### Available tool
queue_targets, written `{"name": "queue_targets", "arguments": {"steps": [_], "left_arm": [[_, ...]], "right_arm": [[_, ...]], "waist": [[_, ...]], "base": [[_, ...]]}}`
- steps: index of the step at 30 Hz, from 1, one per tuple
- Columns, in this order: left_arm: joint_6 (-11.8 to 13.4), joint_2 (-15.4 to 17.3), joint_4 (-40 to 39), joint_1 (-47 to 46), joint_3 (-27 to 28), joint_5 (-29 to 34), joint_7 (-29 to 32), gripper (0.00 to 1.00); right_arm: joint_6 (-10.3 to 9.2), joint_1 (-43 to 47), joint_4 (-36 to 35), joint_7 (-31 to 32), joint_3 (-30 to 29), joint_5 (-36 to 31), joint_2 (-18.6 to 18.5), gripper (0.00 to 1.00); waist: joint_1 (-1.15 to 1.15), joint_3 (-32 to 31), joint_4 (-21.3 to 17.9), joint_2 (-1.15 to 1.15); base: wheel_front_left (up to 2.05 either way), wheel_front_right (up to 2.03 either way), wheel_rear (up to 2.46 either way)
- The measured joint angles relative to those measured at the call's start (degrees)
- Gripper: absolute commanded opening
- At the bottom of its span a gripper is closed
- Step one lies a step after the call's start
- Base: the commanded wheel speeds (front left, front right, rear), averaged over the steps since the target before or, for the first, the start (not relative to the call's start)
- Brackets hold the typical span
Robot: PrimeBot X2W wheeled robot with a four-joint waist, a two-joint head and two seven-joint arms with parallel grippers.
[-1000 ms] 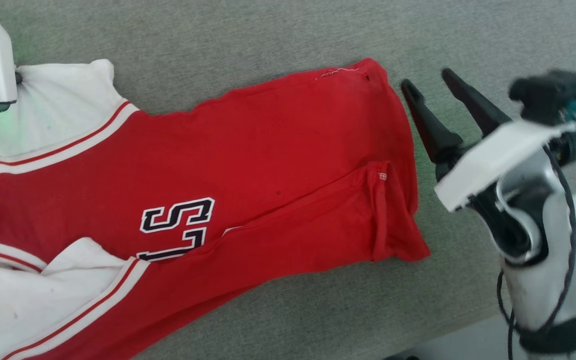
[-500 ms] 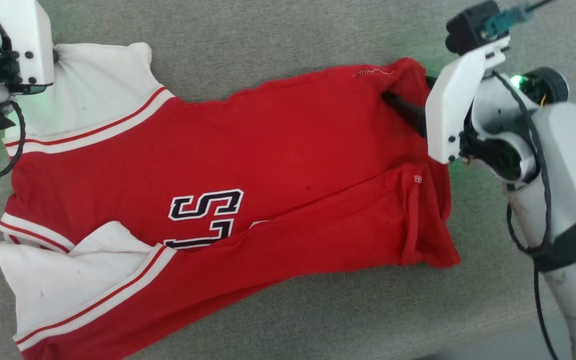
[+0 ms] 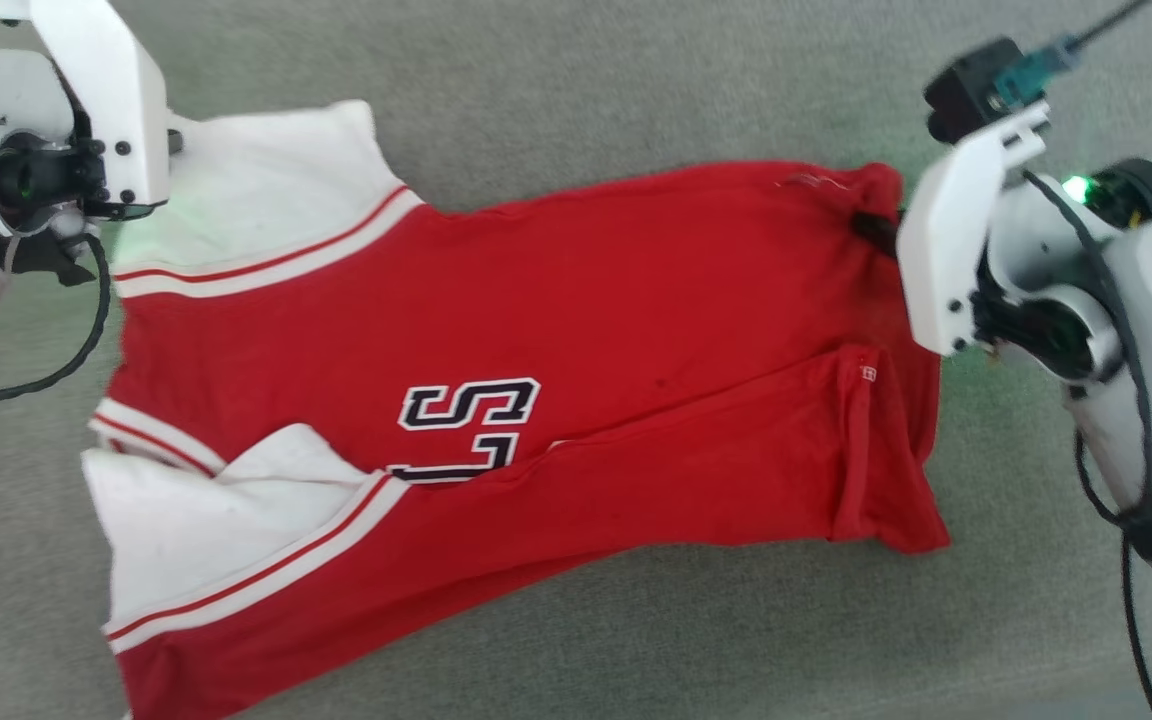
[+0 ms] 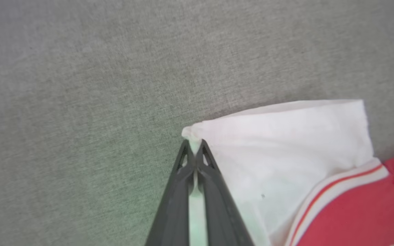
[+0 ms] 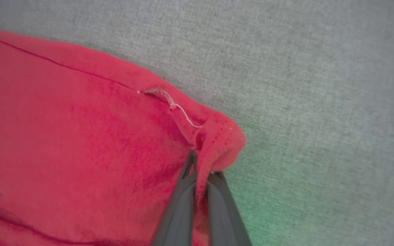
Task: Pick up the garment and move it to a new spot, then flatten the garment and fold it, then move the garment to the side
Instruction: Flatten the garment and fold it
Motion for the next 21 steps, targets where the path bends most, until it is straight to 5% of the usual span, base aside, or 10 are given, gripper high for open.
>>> {"name": "queue_targets", "arguments": {"steps": [12, 16, 21], "left_arm": [[1.3, 4.7, -13.7, 5.4, 0.1, -1.2, -0.4, 0.0], [4.9, 8.3, -23.2, 9.0, 0.0, -2.4, 0.2, 0.0], [12.5, 14.9, -39.0, 14.8, 0.0, -3.0, 0.6, 0.0]], "right_arm": [[-0.01, 9.9, -10.3, -5.9, -3.5, -1.6, -6.3, 0.0], [-0.01, 13.4, -16.0, -6.2, -3.6, -1.6, -8.9, 0.0], [-0.01, 18.9, -23.3, -6.2, -4.4, -0.2, -12.4, 0.0]], "waist": [[0.0, -7.4, 4.2, 0.0], [0.0, -9.2, 5.6, 0.0], [0.0, -10.5, 6.8, 0.0]], "base": [[0.0, 0.0, 0.0], [0.0, 0.0, 0.0], [0.0, 0.0, 0.0]]}}
